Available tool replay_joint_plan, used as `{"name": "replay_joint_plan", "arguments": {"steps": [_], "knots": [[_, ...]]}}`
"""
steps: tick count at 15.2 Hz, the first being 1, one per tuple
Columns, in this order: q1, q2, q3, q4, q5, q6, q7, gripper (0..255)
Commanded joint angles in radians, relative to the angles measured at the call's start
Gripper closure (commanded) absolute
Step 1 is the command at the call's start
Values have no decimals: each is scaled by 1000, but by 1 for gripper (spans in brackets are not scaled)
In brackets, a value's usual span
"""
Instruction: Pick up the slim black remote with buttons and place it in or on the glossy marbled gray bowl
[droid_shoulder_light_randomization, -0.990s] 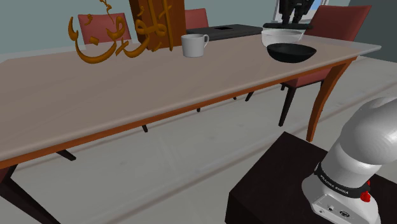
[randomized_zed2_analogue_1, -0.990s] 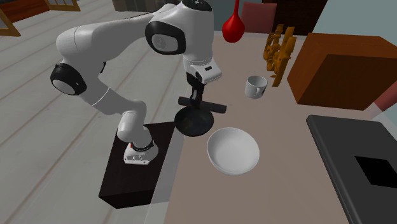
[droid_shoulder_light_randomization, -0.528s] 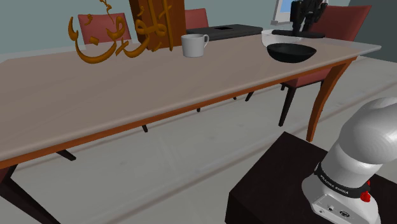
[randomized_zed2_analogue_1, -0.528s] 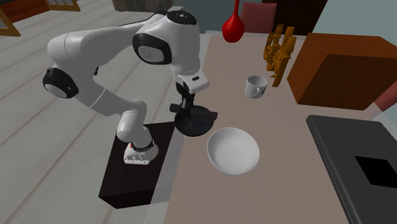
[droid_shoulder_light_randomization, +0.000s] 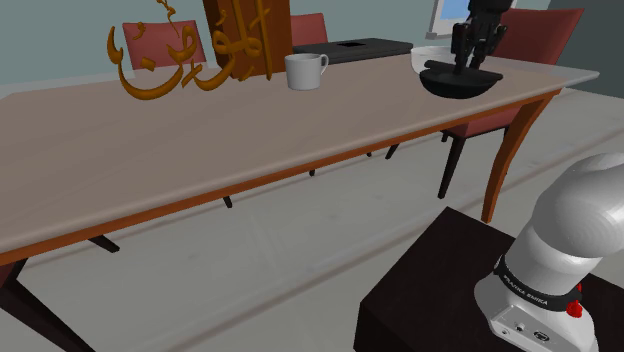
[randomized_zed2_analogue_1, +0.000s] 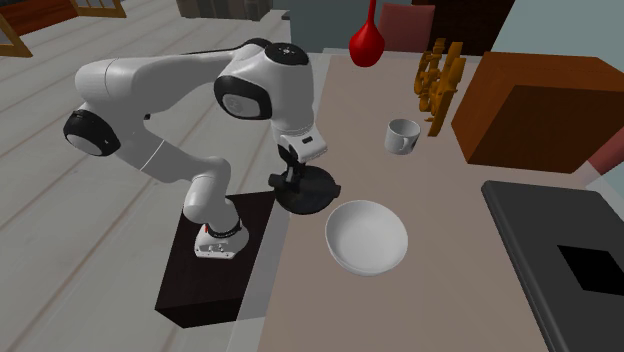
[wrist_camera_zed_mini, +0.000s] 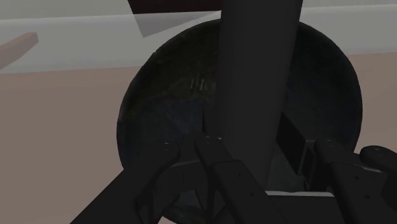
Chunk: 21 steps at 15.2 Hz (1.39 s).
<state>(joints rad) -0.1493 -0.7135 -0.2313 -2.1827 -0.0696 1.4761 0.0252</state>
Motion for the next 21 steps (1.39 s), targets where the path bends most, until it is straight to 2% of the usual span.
{"name": "replay_joint_plan", "arguments": {"steps": [1,6,7,12,16,21], "knots": [[0,-2,0,-6,0,2,0,255],[0,-2,0,-6,0,2,0,255],[0,-2,0,-6,0,2,0,0],[0,-2,0,-6,0,2,0,0],[8,52,-1,164,8,-113,-7,0],[8,52,-1,164,8,-113,-7,0]]}}
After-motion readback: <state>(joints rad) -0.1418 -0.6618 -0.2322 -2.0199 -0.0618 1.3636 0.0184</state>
